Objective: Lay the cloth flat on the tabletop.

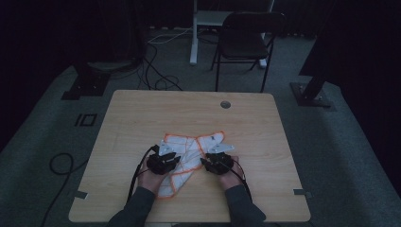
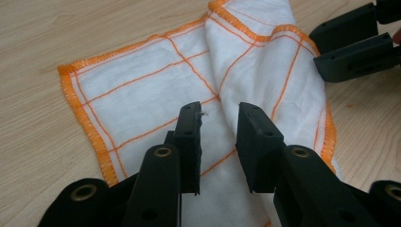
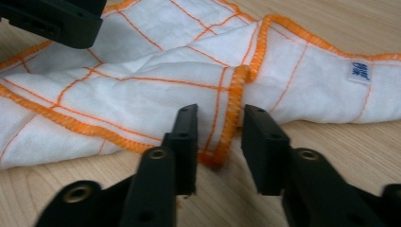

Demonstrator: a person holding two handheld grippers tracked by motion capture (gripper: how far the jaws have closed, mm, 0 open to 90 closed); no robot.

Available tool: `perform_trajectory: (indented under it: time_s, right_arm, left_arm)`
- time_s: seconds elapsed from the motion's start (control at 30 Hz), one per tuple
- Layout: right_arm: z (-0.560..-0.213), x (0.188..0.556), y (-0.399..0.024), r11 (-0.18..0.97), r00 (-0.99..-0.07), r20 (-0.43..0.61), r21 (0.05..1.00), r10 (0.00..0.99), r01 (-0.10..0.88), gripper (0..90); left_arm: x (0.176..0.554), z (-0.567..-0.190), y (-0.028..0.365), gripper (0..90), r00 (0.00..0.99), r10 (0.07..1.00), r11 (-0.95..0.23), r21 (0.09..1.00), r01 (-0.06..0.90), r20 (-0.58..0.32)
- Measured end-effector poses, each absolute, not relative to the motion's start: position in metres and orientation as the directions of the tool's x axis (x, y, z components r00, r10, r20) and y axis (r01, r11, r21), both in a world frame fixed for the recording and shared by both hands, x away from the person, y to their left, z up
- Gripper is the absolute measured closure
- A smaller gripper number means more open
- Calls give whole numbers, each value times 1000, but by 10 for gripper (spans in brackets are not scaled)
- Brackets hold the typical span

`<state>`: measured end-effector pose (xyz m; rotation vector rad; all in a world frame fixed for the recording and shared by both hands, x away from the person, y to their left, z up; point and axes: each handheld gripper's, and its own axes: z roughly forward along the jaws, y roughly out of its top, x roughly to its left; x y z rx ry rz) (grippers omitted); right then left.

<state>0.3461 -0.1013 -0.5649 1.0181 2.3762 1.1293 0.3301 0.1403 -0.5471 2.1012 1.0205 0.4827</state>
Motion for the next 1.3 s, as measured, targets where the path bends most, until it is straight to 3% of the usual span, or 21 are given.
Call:
perform_trajectory:
  time_s: [0.17,0.73,0.93,1.17,1.27,1.3]
  right_arm:
    - [-562,342,-100,458,-706,-18,772,708,440,867]
    - [-555,320,-121,478,-702,-64,775,709,412,900]
    - [-559,330,-120,436,-693,-5,780,721,448,745]
    - [-562,341,-106,435,-699,25,767,715,472,629]
    - [-564,345,-103,437,-698,34,758,716,485,619]
    - [-564,347,-100,435,-702,49,753,711,493,690]
  left_arm:
    - [329,-550,140,715,612,790,-417,750,514,19]
    - [326,-555,143,716,608,794,-422,745,517,28]
    - [326,-555,139,716,611,791,-423,745,515,26]
    - [326,-553,140,716,611,791,-424,748,511,31]
    - [326,-553,140,716,611,791,-423,748,511,30]
    - [326,-553,142,716,609,793,-422,749,511,32]
